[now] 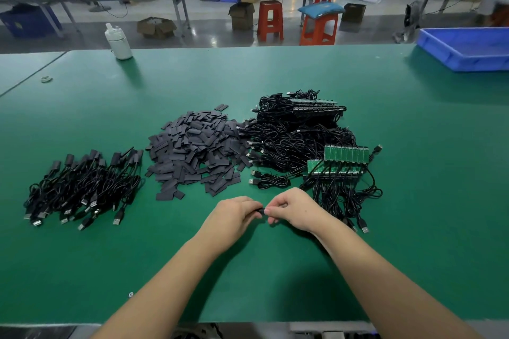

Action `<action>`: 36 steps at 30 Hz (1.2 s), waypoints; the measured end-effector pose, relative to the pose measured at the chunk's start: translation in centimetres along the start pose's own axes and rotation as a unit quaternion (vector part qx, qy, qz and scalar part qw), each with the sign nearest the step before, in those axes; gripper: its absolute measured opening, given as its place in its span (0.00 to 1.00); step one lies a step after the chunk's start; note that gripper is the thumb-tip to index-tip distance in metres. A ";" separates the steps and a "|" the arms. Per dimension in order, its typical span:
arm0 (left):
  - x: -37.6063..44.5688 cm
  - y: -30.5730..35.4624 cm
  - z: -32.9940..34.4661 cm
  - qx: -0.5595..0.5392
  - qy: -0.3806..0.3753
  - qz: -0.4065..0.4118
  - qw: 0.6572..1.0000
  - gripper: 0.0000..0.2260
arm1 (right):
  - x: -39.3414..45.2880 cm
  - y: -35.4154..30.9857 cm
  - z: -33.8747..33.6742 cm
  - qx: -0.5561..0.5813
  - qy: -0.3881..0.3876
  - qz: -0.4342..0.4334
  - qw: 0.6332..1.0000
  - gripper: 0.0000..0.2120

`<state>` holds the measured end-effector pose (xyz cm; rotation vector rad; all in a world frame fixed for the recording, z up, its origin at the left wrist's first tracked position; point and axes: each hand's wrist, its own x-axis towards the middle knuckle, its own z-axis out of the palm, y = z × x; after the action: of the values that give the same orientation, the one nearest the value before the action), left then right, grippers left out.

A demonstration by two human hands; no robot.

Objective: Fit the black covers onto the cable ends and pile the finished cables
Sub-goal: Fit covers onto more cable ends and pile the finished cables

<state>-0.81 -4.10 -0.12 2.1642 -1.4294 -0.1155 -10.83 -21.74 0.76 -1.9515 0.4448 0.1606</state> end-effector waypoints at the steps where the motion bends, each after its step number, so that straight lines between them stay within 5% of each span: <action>1: 0.0 0.0 0.0 0.000 0.002 -0.002 1.000 0.10 | 0.0 0.0 0.0 0.005 0.001 0.000 1.000 0.05; 15: 0.8 0.7 0.7 0.058 -0.015 -0.012 0.998 0.10 | -0.3 -0.6 -0.2 -0.116 0.014 0.016 0.993 0.16; 36: 0.6 -0.1 1.2 0.172 -0.065 0.040 0.982 0.16 | -0.5 -0.4 1.0 -0.123 0.027 0.020 0.992 0.15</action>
<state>-0.88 -5.06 -1.07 2.4071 -1.7135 0.0224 -11.01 -20.62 0.86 -2.1933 0.5183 0.1965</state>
